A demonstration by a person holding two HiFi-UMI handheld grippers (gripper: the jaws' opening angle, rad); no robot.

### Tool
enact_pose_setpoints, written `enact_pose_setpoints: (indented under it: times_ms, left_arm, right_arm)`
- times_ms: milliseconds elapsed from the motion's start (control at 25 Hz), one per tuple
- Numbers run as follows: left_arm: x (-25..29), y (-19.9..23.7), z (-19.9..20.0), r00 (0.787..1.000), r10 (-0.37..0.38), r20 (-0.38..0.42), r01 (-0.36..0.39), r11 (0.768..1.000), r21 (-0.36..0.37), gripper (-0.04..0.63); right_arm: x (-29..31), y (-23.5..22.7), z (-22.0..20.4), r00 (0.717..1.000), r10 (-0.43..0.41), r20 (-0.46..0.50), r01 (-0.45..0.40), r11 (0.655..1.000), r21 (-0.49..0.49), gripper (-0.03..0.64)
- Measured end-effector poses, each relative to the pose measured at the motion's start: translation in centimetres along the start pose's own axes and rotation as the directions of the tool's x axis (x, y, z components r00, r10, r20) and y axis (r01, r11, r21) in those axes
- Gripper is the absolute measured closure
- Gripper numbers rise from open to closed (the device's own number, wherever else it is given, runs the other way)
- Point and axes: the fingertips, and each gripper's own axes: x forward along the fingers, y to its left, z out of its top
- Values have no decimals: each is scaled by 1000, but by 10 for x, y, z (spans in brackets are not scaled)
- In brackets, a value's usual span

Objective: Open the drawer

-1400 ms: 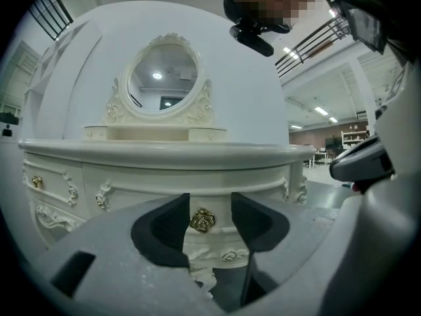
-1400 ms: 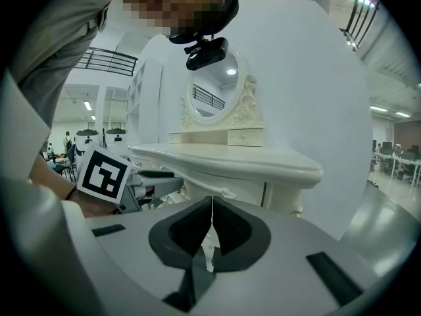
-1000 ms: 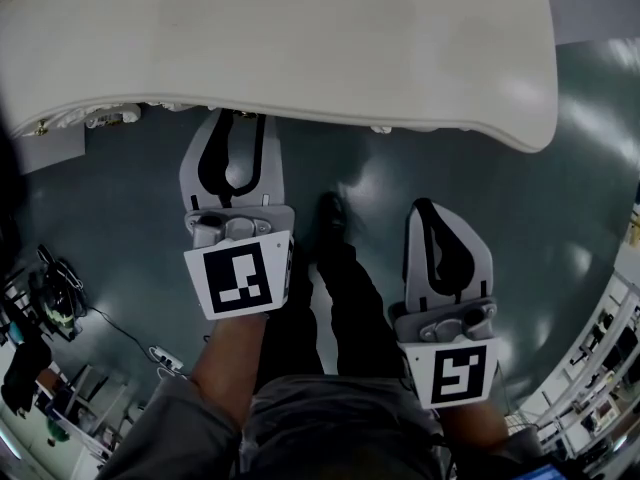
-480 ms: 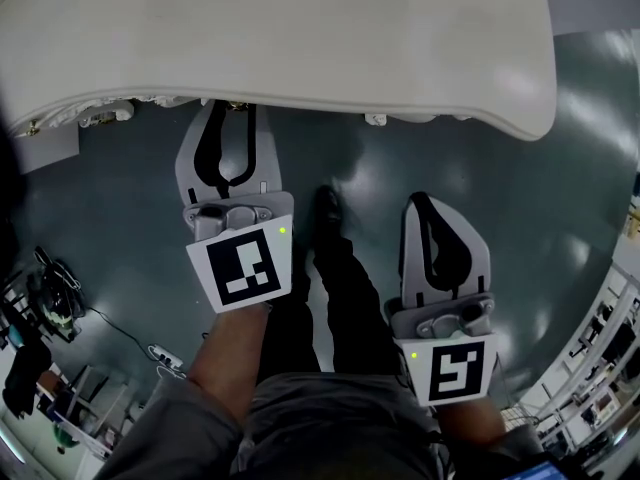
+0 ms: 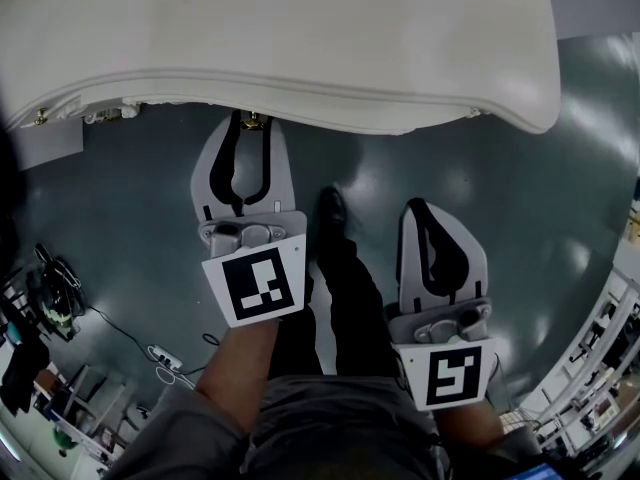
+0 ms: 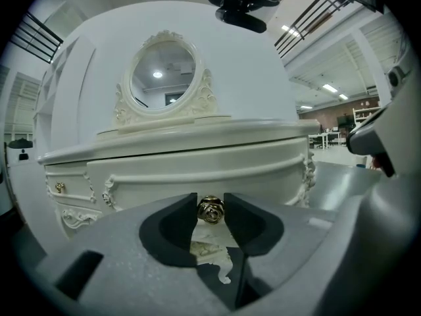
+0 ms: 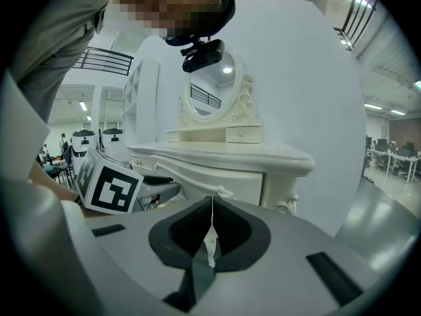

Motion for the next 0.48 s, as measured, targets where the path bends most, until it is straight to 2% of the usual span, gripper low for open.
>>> enact_pose_setpoints:
  times_ms: [480]
  left_arm:
    - [-14, -2, -12, 999, -28, -18, 28, 1000, -6, 462]
  right_arm:
    - [-5, 14, 7, 1000, -21, 23, 20, 1000, 10, 603]
